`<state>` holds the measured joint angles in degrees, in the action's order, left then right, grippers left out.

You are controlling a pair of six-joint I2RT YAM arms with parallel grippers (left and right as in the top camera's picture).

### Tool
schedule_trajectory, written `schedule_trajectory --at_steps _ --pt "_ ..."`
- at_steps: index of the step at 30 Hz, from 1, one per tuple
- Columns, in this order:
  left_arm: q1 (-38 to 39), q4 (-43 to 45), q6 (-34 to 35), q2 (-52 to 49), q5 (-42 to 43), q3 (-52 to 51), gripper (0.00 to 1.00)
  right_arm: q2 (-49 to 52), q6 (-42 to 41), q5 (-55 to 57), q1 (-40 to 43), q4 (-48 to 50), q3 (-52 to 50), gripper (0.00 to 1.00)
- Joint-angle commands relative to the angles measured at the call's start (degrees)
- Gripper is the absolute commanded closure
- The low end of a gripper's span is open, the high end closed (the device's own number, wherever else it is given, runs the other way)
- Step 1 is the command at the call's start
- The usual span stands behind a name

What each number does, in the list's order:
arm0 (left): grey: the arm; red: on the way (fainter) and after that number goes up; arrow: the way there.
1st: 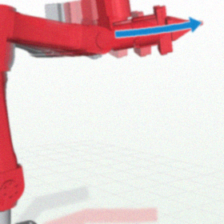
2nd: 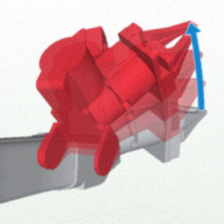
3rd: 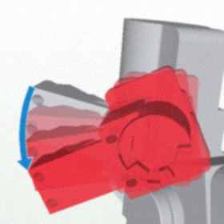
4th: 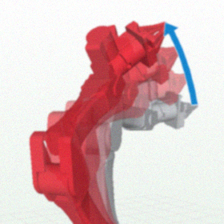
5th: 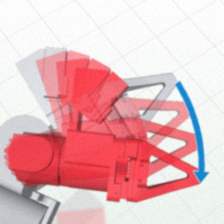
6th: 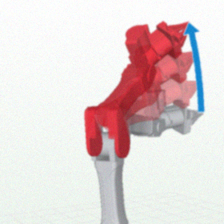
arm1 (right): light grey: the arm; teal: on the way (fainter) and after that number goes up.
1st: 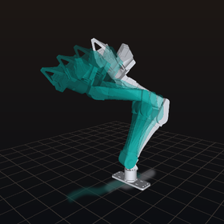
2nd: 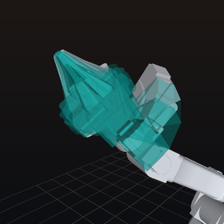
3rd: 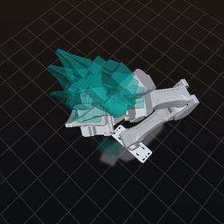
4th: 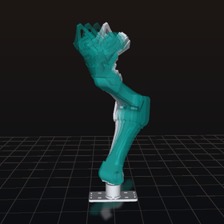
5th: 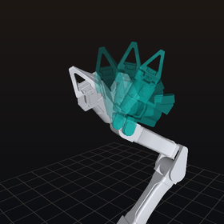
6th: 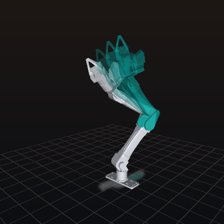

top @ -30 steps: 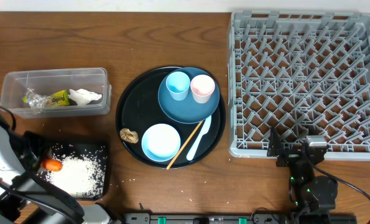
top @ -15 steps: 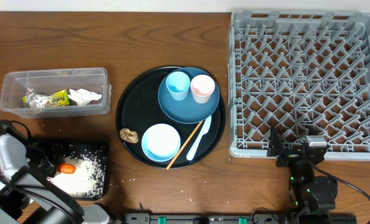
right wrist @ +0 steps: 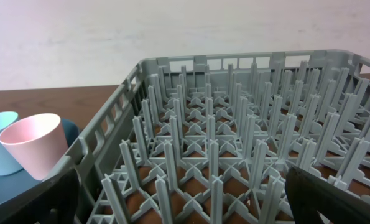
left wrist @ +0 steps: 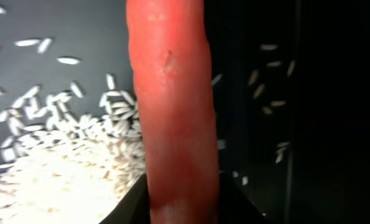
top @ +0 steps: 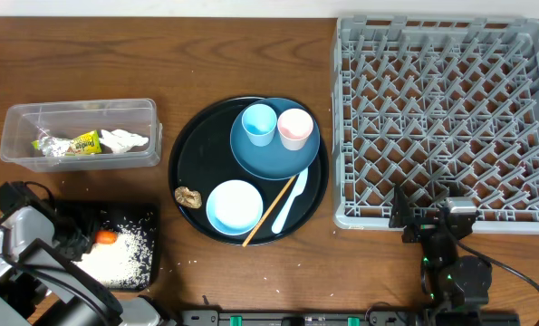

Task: Sort waste into correct bins and load items into the dishwasher rack
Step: 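Carry the carrot with the left gripper and lay it on the rice tray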

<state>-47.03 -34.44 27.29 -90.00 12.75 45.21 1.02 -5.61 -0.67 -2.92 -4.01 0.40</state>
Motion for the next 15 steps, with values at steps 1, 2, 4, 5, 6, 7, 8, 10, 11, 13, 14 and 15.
schedule_trajectory --at_steps 1,2,4,5,6,7,8,10,11,13,14,15 --pt "0.24 1.99 3.04 0.87 1.84 -1.07 0.87 0.0 0.52 -0.22 -0.76 -0.24 -0.09 0.01" --pt "0.24 3.02 3.48 0.81 1.84 -1.51 0.87 0.0 0.52 -0.22 -0.76 -0.24 -0.09 0.01" --pt "0.24 5.11 4.94 0.48 1.9 -2.21 0.87 0.0 0.52 -0.22 -0.76 -0.24 -0.09 0.01" --pt "0.24 5.9 5.25 0.33 2.27 -2.32 0.87 0.0 0.52 -0.22 -0.76 -0.22 -0.09 0.01" --pt "0.24 6.84 5.2 0.17 2.97 -2.34 0.87 0.0 0.52 -0.22 -0.76 -0.22 -0.09 0.01" --pt "0.24 7.89 5.22 0.13 3.87 -2.34 0.87 0.0 0.52 -0.22 -0.76 -0.22 -0.09 0.01" --pt "0.24 8.76 5.25 0.13 4.59 -2.34 0.87 0.0 0.52 -0.22 -0.76 -0.24 -0.09 0.01" --pt "0.24 10.01 6.58 0.13 4.85 -2.34 0.87 0.0 0.52 -0.22 -0.76 -0.22 -0.09 0.01" --pt "0.24 10.47 7.37 0.13 4.83 -2.34 0.87 0.0 0.52 -0.22 -0.76 -0.22 -0.09 0.01" --pt "0.24 11.76 8.15 0.13 4.85 -2.34 0.87 0.0 0.52 -0.22 -0.76 -0.22 -0.09 0.01" --pt "0.35 12.46 8.63 0.13 4.83 -2.36 0.87 0.0 0.52 -0.22 -0.76 -0.22 -0.09 0.01" --pt "0.46 13.16 8.7 0.13 4.83 -2.36 0.87 0.0 0.52 -0.22 -0.76 -0.22 -0.09 0.01"
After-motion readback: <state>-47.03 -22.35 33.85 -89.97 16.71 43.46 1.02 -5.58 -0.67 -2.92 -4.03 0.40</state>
